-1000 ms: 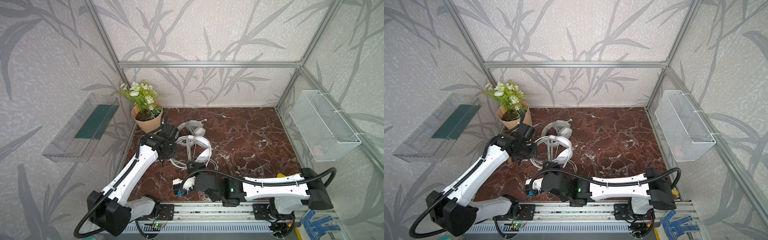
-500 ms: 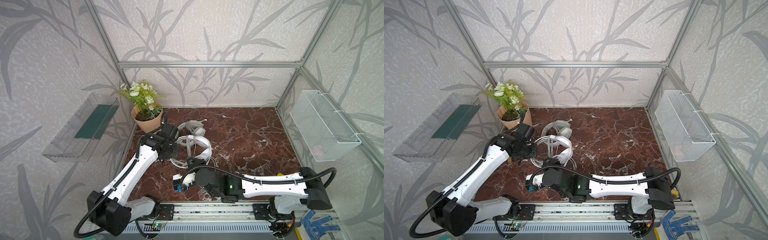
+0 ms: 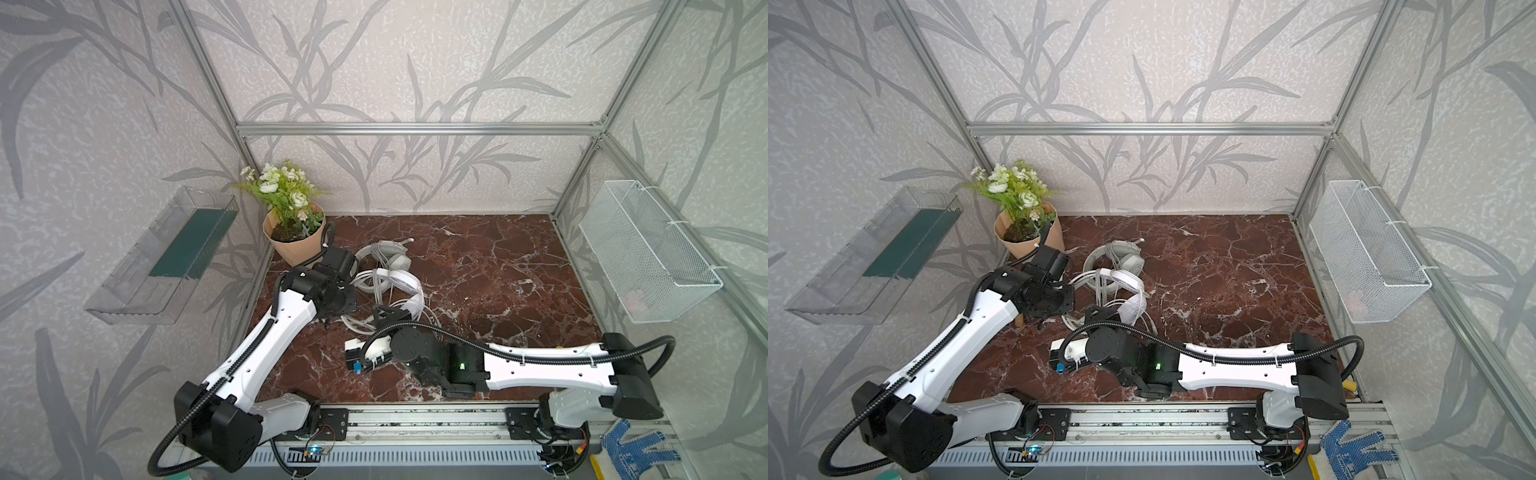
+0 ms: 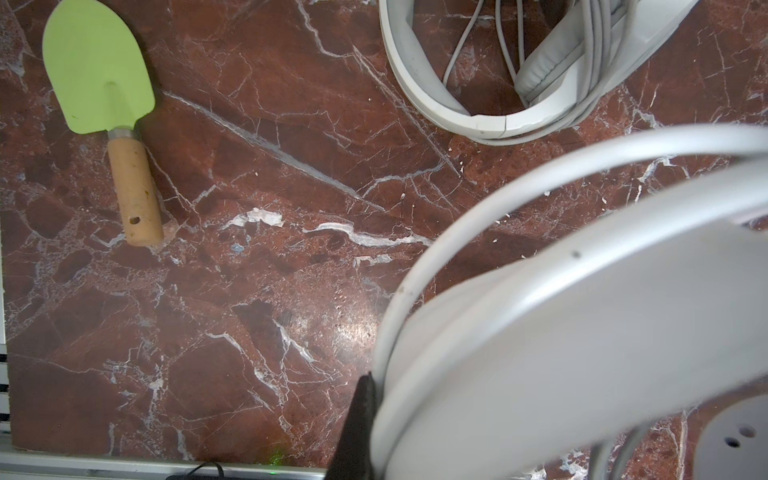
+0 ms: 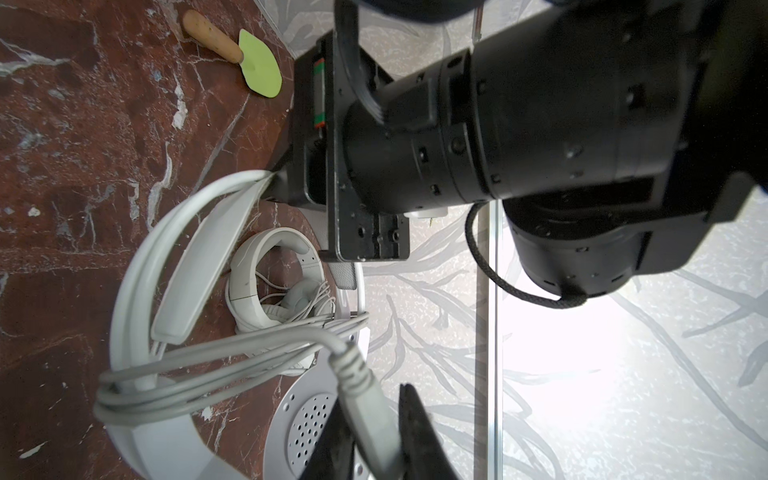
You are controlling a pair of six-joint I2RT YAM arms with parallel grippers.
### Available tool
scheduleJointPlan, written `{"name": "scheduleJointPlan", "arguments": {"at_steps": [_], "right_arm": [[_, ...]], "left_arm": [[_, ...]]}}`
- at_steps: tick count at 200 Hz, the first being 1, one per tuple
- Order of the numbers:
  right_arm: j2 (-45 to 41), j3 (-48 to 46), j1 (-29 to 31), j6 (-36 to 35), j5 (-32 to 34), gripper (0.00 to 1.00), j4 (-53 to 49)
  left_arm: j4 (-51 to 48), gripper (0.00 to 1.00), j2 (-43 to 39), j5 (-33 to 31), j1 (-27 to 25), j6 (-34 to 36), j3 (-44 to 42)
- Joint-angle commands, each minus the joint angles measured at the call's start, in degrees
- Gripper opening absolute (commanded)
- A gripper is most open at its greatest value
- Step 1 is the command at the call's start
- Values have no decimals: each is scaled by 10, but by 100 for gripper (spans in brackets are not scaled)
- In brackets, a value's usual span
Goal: Wrap the headphones
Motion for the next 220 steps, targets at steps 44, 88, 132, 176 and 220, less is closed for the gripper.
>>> {"name": "scheduleJointPlan", "arguments": {"at_steps": [44, 88, 132, 176, 220], "right_arm": [[10, 47, -11, 5, 2, 23, 51], [16, 52, -14, -3, 10, 27, 60], [15, 53, -20, 9, 8, 26, 52], [3, 66, -33, 79, -26, 20, -11], [-9, 94, -43, 150, -67, 16, -105]], "left_arm": [[26, 0, -6, 7, 3, -6, 0], [27, 0, -7, 11, 3, -4, -3], [28, 0, -8, 15, 3, 0, -6], [29, 0, -13, 27, 3, 1, -8], [31, 0, -18, 37, 3, 6, -12]]}}
